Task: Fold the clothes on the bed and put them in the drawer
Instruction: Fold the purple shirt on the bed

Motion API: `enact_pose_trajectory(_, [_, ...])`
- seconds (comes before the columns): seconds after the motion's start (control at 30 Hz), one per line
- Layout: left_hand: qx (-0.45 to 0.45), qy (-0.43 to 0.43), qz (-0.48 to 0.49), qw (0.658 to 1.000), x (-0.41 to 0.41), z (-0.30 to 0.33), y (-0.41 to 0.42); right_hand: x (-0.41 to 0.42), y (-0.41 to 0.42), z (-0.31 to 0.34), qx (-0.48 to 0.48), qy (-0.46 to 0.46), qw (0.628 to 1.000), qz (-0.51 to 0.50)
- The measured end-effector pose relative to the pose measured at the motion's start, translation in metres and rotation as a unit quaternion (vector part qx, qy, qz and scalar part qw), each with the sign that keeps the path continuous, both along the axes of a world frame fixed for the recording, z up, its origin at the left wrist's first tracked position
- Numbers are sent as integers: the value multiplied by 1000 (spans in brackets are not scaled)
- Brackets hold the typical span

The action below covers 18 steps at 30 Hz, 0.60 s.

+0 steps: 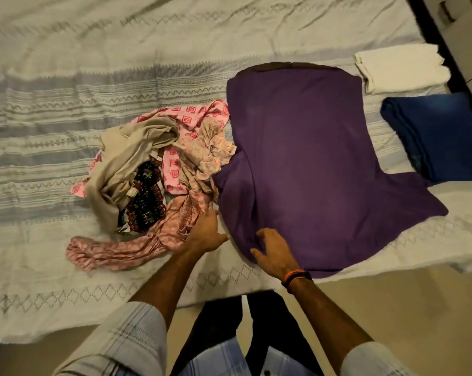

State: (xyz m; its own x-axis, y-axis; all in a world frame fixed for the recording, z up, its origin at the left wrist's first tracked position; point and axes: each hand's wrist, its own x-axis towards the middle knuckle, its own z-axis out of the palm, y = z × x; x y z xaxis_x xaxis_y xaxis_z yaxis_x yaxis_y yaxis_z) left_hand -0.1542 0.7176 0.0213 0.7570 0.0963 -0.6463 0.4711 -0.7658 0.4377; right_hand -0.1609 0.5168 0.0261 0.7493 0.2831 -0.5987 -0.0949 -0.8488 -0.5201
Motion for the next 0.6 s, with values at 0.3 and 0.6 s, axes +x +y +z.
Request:
enact_pose_trajectory(0.3, [268, -147, -259, 916, 144, -73, 36, 109, 67, -69, -16, -92, 995, 34])
enact_pose_trajectory(0.6, [329, -201, -401, 831, 180, -119, 51, 130, 76, -121, -129, 13, 989, 70])
